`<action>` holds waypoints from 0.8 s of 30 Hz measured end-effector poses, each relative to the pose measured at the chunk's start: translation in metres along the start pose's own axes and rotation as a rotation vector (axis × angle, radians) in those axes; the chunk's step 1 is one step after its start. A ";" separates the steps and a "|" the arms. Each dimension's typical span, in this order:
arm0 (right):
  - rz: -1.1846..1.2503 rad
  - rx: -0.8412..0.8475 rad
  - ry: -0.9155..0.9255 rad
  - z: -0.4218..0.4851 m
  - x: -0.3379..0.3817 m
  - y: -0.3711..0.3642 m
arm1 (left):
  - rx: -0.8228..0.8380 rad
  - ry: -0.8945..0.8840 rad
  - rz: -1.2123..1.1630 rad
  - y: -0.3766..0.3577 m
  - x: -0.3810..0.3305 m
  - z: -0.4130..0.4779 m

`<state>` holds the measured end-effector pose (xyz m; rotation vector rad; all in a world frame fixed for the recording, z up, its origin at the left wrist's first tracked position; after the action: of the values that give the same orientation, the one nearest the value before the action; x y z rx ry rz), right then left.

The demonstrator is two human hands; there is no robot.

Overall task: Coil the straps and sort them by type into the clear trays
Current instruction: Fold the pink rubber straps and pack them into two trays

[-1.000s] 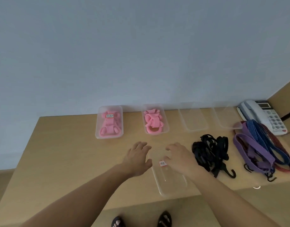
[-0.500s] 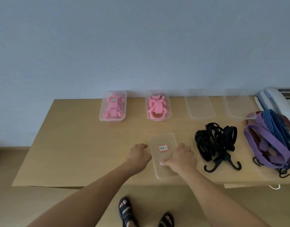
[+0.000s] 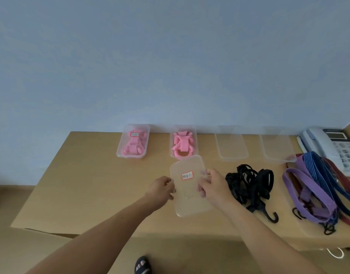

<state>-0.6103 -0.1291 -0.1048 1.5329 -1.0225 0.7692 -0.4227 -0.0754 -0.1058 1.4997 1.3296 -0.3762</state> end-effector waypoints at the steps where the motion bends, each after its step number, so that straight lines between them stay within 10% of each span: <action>1: 0.019 0.009 -0.004 0.002 0.005 -0.001 | -0.012 -0.008 -0.042 0.002 -0.008 0.002; 24: -0.539 -0.176 0.022 0.183 0.064 -0.040 | -0.058 -0.263 0.488 0.009 -0.076 0.212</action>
<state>-0.5558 -0.3196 -0.1027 1.5424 -0.5950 0.3084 -0.3584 -0.2904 -0.1274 1.6034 0.7321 -0.2067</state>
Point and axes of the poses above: each hand's wrist, its own z-axis towards the middle knuckle, its own y-axis out of the back of the hand, x = y × z, the point moved 8 cm from there along z, towards the middle knuckle, and after that the axes turned 13 degrees about -x, right-handed, at the moved point
